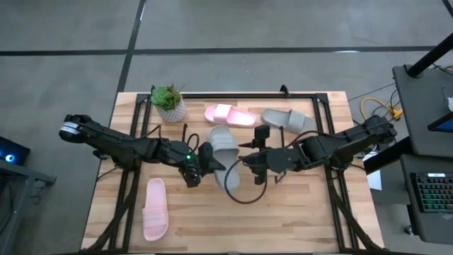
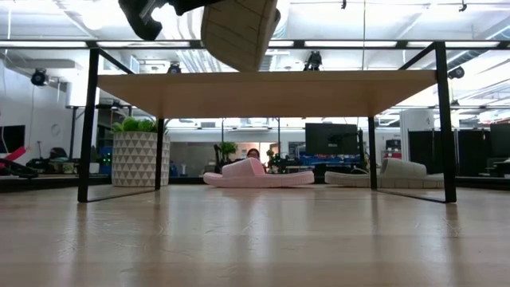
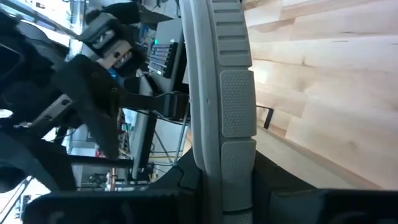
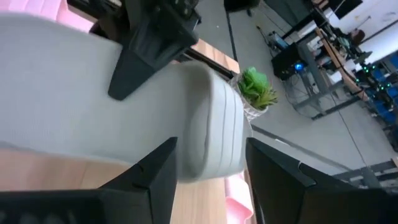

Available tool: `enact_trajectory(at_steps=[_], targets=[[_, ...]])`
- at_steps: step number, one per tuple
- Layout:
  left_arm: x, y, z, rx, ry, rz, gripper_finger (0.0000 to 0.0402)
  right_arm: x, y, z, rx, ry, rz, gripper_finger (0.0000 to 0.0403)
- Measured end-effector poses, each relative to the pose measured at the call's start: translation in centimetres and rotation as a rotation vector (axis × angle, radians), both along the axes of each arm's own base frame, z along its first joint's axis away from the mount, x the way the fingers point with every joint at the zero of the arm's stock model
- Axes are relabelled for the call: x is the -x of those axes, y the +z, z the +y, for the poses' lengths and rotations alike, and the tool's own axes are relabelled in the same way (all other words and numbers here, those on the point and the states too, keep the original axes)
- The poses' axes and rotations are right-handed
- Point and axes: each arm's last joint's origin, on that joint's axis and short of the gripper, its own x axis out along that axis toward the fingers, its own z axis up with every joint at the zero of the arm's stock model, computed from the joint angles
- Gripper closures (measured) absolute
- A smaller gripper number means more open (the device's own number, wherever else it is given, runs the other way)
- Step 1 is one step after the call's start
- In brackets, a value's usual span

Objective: Pick and place slides into the shelf
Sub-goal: Put the bottom gray slide on the shelf

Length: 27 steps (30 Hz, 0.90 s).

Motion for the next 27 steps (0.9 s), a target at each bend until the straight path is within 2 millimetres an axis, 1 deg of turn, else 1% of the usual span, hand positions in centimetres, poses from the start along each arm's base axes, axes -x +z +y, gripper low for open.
enact_trajectory(at_steps=[6, 10, 18, 27], targets=[[-0.3, 0.7, -0.1, -0.026, -0.008, -0.021, 0.0359, 0.0, 0.1, 0.0, -0.020, 0.025, -0.003, 0.0225], [-0.8, 1.3, -0.2, -0.028, -0.009, -0.034, 0.0359, -0.4, -0.4, -0.1, -0.013, 0.017, 0.012, 0.0227], [-1.5, 0.9, -0.4, -0.054, -0.016, -0.021, 0.0359, -0.7, -0.6, -0.5, 0.019, 0.000, 0.025, 0.0230], [-1.4, 1.5, -0.4, -0.048, -0.016, -0.047, 0.0359, -0.9, -1.0, -2.0, 0.015, -0.057, 0.065, 0.0231]])
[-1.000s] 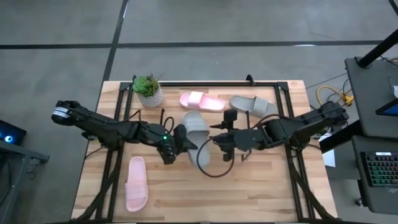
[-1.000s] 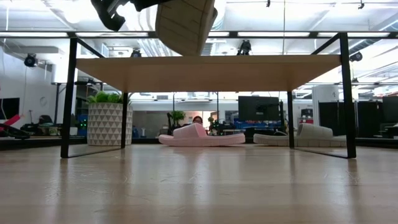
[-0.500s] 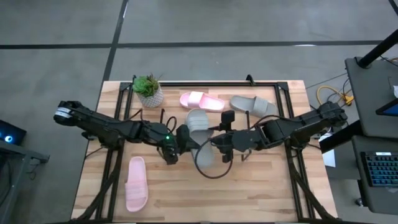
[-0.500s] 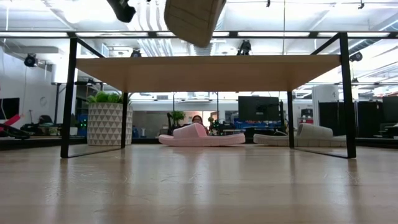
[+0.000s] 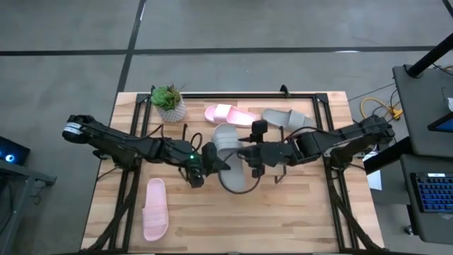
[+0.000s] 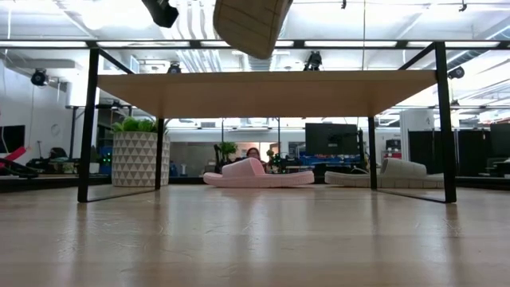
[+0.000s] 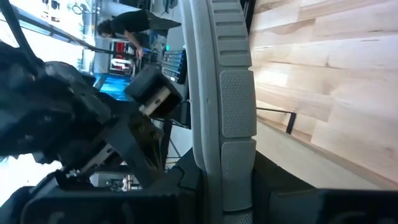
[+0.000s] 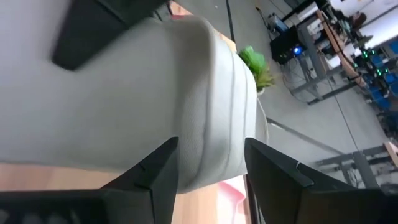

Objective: Pick and place slides into the shelf
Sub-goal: Put the bottom gray slide on the shelf

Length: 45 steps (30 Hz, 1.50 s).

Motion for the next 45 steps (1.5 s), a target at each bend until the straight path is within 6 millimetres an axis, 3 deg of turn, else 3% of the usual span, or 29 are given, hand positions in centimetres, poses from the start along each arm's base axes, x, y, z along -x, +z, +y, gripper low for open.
enact_trajectory(at_steps=[13, 17, 22, 28, 37, 45], targets=[[0.0, 0.2, 0.0, 0.000, 0.005, -0.002, 0.0359, -0.8, -0.7, -0.7, 0.004, -0.022, 0.019, 0.0242], [0.0, 0.2, 0.0, 0.003, 0.004, 0.001, 0.0359, -1.2, -1.4, -0.5, 0.019, -0.022, 0.051, 0.0287], [0.0, 0.2, 0.0, 0.008, 0.005, -0.004, 0.0359, -1.3, -1.7, -0.5, 0.029, -0.021, 0.065, 0.0377], [-0.1, 0.9, 0.0, 0.123, 0.034, -0.014, 0.0358, -1.2, -1.2, -0.6, 0.061, -0.044, 0.058, 0.0391], [1.0, 2.4, 0.4, 0.312, 0.137, -0.046, 0.0220, -0.9, -1.2, -1.1, 0.182, -0.165, 0.065, 0.0393], [2.0, 2.5, -0.9, 0.369, 0.228, -0.047, 0.0180, -0.9, -0.8, -1.6, 0.299, -0.336, 0.018, 0.0394]])
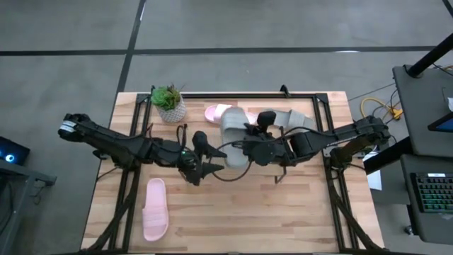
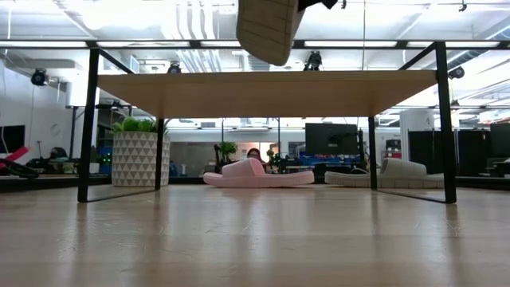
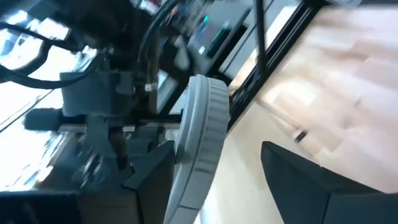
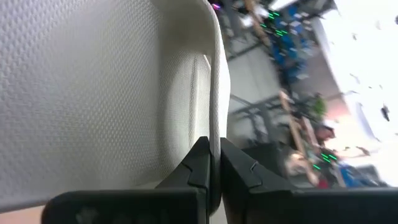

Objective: Pick and place slides into the shelf
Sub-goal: Put the bottom gray slide on the shelf

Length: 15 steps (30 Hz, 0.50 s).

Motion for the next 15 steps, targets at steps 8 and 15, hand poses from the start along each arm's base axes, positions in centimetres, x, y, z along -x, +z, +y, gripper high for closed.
enact_trajectory(at_steps=[8, 15], targets=[[0.6, -0.1, -1.7, -0.035, 0.118, -0.005, 0.0178, -0.7, -0.5, -1.2, 0.042, -0.106, -0.023, 0.0394], [0.7, 0.2, -1.6, -0.064, 0.205, -0.031, 0.0178, -2.0, -1.7, -2.4, 0.054, -0.140, 0.005, 0.0394]])
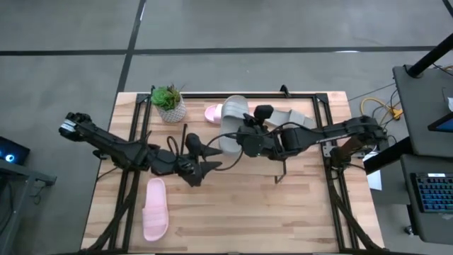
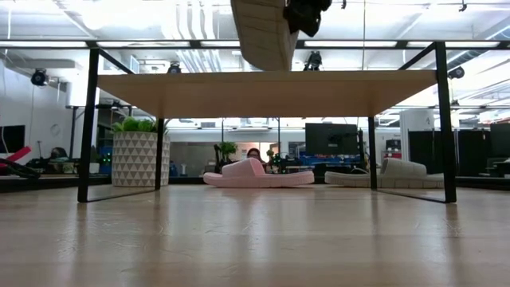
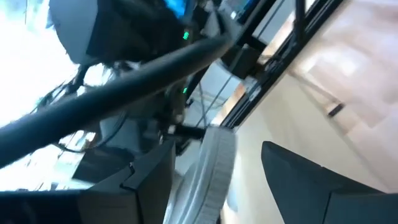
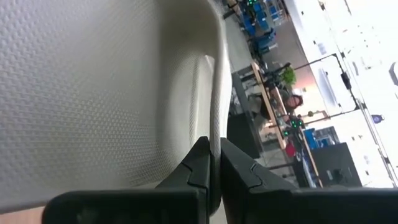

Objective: Pick and place slides into the shelf
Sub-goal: Put the bottom gray slide on the shelf

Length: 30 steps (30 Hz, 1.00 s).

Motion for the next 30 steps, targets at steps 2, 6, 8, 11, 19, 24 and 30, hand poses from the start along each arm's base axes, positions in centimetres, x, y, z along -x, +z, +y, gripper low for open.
enact_trajectory(at_steps=[2, 6, 8, 11, 19, 24, 30], targets=[[0.0, 0.0, 0.0, 0.000, 0.004, -0.001, 0.0178, -0.2, 0.0, -0.2, 0.002, -0.002, -0.002, 0.0394], [0.0, 0.0, 0.1, -0.003, 0.019, 0.001, 0.0178, -0.4, 0.4, -0.6, -0.001, -0.009, -0.015, 0.0394], [-0.1, -0.2, 0.2, -0.011, 0.055, 0.006, 0.0178, -0.5, 0.7, -0.7, -0.009, 0.001, -0.024, 0.0394], [-0.5, -0.7, 0.1, -0.034, 0.103, 0.024, 0.0178, -0.7, 1.2, -0.5, -0.011, 0.033, -0.033, 0.0394], [-1.6, -0.6, -0.1, -0.076, 0.201, 0.027, 0.0178, -0.8, 1.4, -0.7, -0.010, 0.042, -0.033, 0.0394], [-1.6, -0.3, 0.3, -0.082, 0.272, 0.020, 0.0178, -0.9, 1.4, -0.5, -0.022, 0.056, -0.048, 0.0394], [-1.6, -0.2, 0.5, -0.088, 0.319, 0.017, 0.0178, -0.9, 1.4, -0.5, -0.016, 0.058, -0.036, 0.0394]])
